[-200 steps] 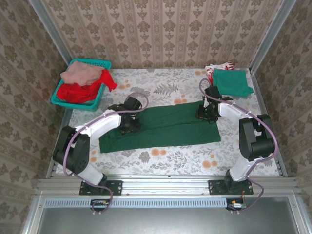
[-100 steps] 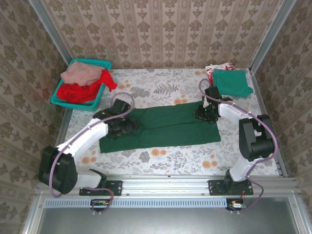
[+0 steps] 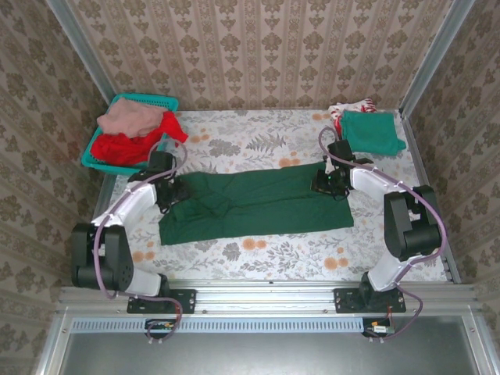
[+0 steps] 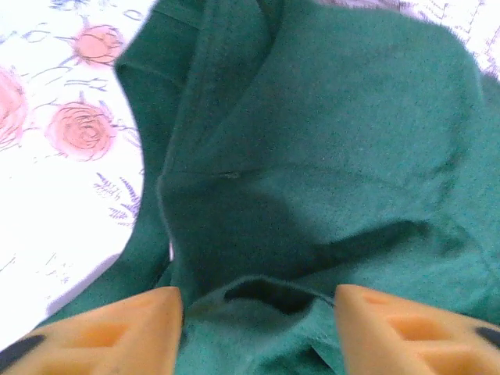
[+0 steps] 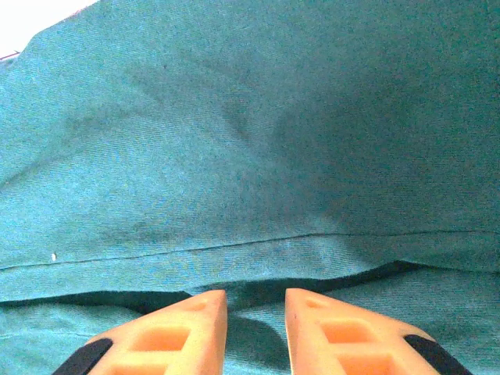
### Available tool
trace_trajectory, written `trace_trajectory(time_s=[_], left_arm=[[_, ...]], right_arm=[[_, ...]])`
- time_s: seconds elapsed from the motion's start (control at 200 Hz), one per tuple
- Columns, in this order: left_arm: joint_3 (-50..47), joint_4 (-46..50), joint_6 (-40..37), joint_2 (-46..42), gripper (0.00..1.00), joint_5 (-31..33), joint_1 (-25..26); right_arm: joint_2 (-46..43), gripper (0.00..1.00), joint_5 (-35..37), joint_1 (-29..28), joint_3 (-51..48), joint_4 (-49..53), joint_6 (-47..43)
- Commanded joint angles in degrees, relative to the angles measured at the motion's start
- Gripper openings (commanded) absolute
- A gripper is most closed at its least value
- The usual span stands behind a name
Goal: Fold and stack the t-shirts
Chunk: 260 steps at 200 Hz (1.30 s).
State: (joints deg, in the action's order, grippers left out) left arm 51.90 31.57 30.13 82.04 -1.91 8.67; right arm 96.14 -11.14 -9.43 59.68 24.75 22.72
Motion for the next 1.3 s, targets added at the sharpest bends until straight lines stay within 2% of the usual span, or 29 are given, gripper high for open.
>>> trace_trajectory(time_s=[0.0, 0.06, 0.13, 0.29, 0.42, 0.475, 0.535, 0.635, 0.7, 0.76, 0.825, 0.9, 0.985, 1.04, 1.17, 1.25, 1.295], left_arm=[[1.9, -1.2, -3.3, 1.4, 0.43, -2.3, -0.8], [1.4, -0.9, -3.5, 1.3, 0.36, -2.5, -0.9], [0.8, 0.0, -3.4, 0.4, 0.21, -2.9, -0.8], [-3.9, 1.4, -1.2, -8.7, 0.11, -2.6, 0.8], [-8.2, 2.8, 1.3, -16.7, 0.01, -0.7, 5.7], [-9.4, 4.6, 2.0, -18.9, 0.03, -0.1, 6.9], [-11.7, 5.7, 3.1, -21.1, 0.18, 0.3, 7.7], [-15.8, 5.1, 4.9, -23.7, 0.23, -1.5, 8.4], [-17.3, 5.9, 6.2, -25.4, 0.23, -1.9, 9.1], [-18.0, 7.1, 7.0, -27.6, 0.17, -1.0, 9.7], [-18.6, 8.4, 7.4, -30.6, 0.17, -0.6, 9.7], [-18.3, 9.5, 8.0, -33.8, 0.15, -0.9, 9.7], [-18.4, 8.7, 8.0, -36.1, 0.08, -4.3, 9.7], [-18.7, 9.0, 8.0, -36.5, 0.05, -5.1, 9.7], [-20.1, 10.0, 9.0, -36.6, 0.00, -5.1, 10.0], [-20.2, 9.7, 10.3, -36.7, 0.03, -4.5, 9.7], [-19.2, 10.4, 10.8, -36.5, 0.18, -3.2, 8.9]], right_arm=[[-2.2, 0.28, -0.8, -0.3, -1.1, -0.1, -0.3], [-2.5, 0.28, -0.5, -0.3, -1.4, 0.0, -0.4], [-2.9, 0.28, -0.2, -0.3, -1.4, 0.2, -0.4], [-3.3, 0.28, -0.9, -0.4, -1.4, -0.1, 0.0], [-3.0, 0.29, -1.3, -0.6, -1.2, -0.8, 0.7], [-2.9, 0.28, -1.6, -1.0, -0.9, -1.0, 1.1], [-2.8, 0.28, -1.6, -1.7, -0.5, -1.1, 1.3], [-2.6, 0.29, -1.1, -3.7, 0.6, -0.5, 1.5], [-2.7, 0.29, -0.2, -5.2, 1.6, 0.1, 1.9], [-3.1, 0.29, 0.6, -6.9, 2.3, 0.4, 2.7], [-3.5, 0.29, 1.0, -10.0, 2.9, -0.6, 3.7], [-3.2, 0.29, 2.3, -15.6, 4.5, -1.8, 4.9], [-0.9, 0.31, 3.4, -23.0, 7.4, -3.8, 6.4], [1.9, 0.39, 3.8, -28.0, 10.2, -5.6, 7.2], [11.2, 0.43, 4.4, -36.7, 18.2, -7.0, 10.1], [17.0, 0.43, 2.6, -40.0, 22.9, -7.8, 11.8], [20.1, 0.42, 3.4, -41.5, 26.0, -6.7, 11.9]])
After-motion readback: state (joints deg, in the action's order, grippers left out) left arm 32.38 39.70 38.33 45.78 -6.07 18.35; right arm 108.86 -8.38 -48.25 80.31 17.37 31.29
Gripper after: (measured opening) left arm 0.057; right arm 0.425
